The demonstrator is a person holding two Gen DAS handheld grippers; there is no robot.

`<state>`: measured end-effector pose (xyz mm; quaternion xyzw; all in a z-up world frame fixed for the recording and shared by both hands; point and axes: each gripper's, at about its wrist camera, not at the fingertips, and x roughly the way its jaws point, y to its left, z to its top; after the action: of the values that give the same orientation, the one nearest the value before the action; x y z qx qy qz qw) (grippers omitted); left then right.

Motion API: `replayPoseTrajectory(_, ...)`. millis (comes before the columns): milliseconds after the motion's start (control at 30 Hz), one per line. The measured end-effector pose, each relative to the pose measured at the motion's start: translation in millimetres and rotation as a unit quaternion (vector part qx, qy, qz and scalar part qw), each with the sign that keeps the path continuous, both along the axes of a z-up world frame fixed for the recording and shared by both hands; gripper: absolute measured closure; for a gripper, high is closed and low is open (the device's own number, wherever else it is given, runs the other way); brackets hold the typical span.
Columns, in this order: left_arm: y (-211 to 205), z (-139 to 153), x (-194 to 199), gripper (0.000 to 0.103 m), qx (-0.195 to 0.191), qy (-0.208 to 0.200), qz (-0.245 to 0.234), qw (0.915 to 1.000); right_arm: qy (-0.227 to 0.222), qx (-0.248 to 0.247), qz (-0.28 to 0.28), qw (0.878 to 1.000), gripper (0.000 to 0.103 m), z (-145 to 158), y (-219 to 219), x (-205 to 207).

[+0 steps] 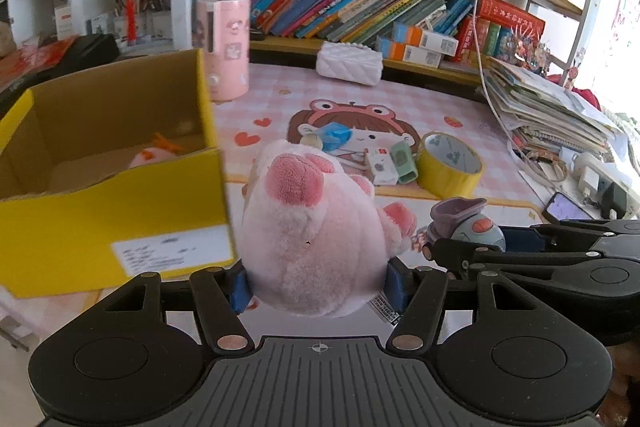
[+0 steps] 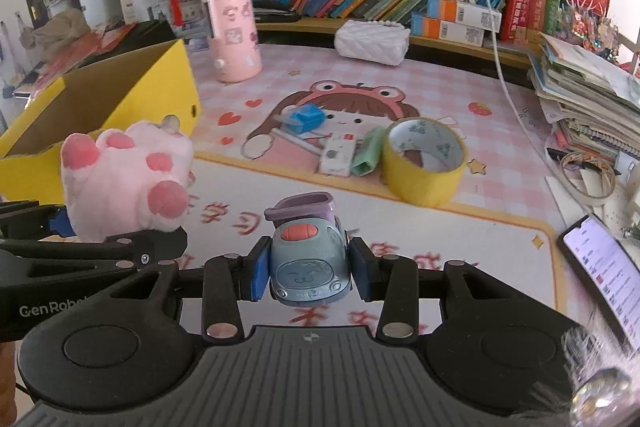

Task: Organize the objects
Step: 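Carry the plush in the left tool and car in the right tool to the yellow box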

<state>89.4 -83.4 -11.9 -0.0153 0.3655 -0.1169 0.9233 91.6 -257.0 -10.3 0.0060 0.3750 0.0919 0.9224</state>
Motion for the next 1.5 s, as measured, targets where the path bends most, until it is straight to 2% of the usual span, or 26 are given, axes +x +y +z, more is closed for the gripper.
replayPoseTrajectory(700, 91, 2, -73, 0.042, -0.001, 0.01, 0.045, 0.9989, 0.004, 0.002, 0.038, 0.999, 0.064, 2, 90, -70)
replayPoseTrajectory(1033, 119, 4, -97, 0.042, 0.0, 0.006, 0.062, 0.9981, 0.001, 0.004, 0.058, 0.998, 0.064, 2, 123, -92)
replayPoseTrajectory(1500, 140, 6, -113, 0.042, -0.004, -0.005, 0.072, 0.9974, -0.007, 0.001, 0.073, 0.997, 0.064, 5, 147, -106)
